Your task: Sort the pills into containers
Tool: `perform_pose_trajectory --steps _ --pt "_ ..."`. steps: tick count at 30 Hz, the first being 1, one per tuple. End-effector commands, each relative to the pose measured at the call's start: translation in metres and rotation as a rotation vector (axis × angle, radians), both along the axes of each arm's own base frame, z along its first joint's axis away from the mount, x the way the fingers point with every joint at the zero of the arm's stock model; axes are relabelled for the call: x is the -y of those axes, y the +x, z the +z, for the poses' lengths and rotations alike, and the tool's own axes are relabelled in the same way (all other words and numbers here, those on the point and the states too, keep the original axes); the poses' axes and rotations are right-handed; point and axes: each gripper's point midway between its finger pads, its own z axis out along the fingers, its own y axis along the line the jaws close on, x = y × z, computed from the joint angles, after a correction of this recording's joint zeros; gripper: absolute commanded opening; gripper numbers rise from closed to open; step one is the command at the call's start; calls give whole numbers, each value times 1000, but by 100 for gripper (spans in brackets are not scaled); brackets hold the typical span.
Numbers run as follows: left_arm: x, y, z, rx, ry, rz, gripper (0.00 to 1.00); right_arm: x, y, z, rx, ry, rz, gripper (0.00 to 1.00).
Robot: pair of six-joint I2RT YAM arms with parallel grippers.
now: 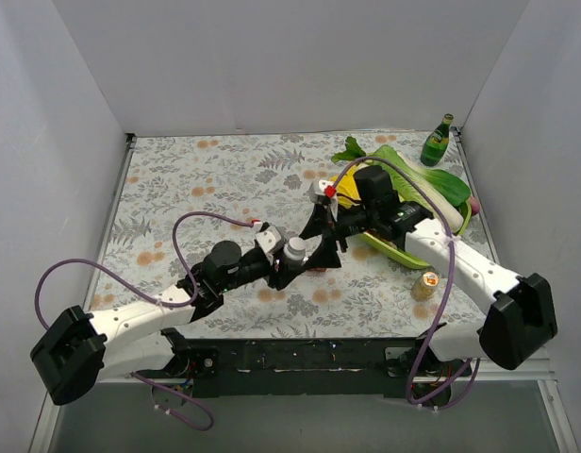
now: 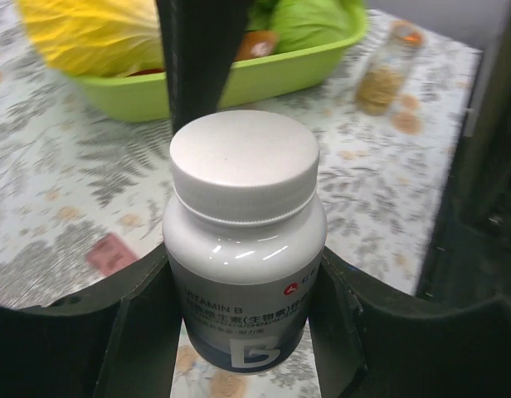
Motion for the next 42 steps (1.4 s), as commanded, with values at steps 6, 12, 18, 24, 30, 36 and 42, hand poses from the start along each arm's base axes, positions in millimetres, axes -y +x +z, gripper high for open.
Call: perform_pose_trajectory --steps 6,12,18,24,30,36,42 --pt "5 -118 25 -83 -89 -604 0 40 -66 59 382 286 395 93" --pt "10 -129 35 -138 -71 -711 0 24 -104 50 377 282 593 89" --pt "17 -127 38 -143 -75 -735 0 19 -115 35 374 215 642 80" --pt "19 -125 41 -134 -85 -734 0 15 -109 27 361 159 605 51" --pt "19 -101 52 -59 -119 -577 0 12 -101 13 241 69 497 33" --pt "-4 -29 71 117 -192 -118 0 -6 -61 1 60 -2 213 18" --pt "-25 41 61 129 -167 262 0 -11 -12 -12 -154 -58 -81 9"
